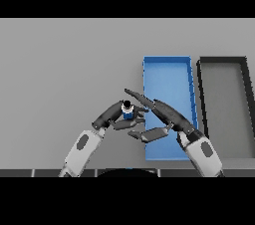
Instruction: Pick up the blue pipe and place it into the blue bin.
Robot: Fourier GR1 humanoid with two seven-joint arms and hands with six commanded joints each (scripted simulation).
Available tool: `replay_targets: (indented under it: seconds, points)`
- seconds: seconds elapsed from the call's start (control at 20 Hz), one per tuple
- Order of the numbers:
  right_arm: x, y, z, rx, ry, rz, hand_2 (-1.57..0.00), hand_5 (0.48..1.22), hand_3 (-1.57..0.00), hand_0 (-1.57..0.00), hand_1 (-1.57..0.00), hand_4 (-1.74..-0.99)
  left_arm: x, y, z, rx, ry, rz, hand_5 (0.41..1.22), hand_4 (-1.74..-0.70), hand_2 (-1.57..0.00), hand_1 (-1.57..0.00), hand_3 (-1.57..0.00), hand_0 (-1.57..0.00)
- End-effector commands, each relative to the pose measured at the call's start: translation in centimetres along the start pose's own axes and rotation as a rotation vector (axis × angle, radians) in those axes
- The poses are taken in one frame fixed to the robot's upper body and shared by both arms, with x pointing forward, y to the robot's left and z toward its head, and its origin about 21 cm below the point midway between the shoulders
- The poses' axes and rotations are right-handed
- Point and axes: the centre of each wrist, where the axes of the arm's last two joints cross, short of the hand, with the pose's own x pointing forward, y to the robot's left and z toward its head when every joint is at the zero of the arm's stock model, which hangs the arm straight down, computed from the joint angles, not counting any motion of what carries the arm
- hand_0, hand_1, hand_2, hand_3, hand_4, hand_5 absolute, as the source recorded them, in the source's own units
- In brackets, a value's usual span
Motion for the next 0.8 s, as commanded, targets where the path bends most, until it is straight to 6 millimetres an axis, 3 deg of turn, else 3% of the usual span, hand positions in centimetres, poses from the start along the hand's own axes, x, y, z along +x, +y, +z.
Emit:
replay_targets:
  seconds: [0.0,0.25,0.4,0.5,0.6,0.75]
  points:
    - [0.2,-0.3,-0.6,0.017,0.011,0.015,-0.05,0.551,0.0,0.0,0.0,-1.242,-0.2,0.0,0.2,-0.007,-0.007,0.015,1.221,-1.46,-1.57,-1.57,-1.57,-1.57]
    - [0.9,-0.4,-3.7,0.08,0.044,0.04,-0.08,0.521,0.0,-0.02,-0.03,-1.186,-0.1,0.4,0.4,-0.007,0.024,0.017,1.221,-1.47,-1.57,-1.57,-1.57,-1.57]
    - [0.9,-0.1,-4.9,0.129,0.049,0.05,-0.17,0.497,-0.04,-0.07,-0.11,-1.204,0.0,0.1,0.1,-0.005,0.034,-0.001,1.221,-1.47,-1.57,-1.57,-1.57,-1.57]
    - [0.8,0.0,-5.9,0.143,0.049,0.062,-0.38,0.485,-0.24,-0.32,-0.36,-1.278,-0.3,0.5,0.0,-0.004,0.021,0.005,1.221,-1.52,-1.57,-1.57,-1.57,-1.57]
    - [1.0,0.1,-6.6,0.16,0.033,0.057,-0.74,0.5,-0.6,-0.7,-0.7,-1.406,-0.1,0.1,0.1,-0.018,0.049,-0.005,1.221,-1.59,-1.57,-1.57,-1.57,-1.57]
    - [0.7,0.6,-6.9,0.168,0.034,0.022,-1.15,0.596,-0.95,-1.13,-1.13,-1.551,-0.2,0.0,0.5,-0.005,0.064,-0.001,1.221,-1.66,-1.57,-1.57,-1.51,-1.57]
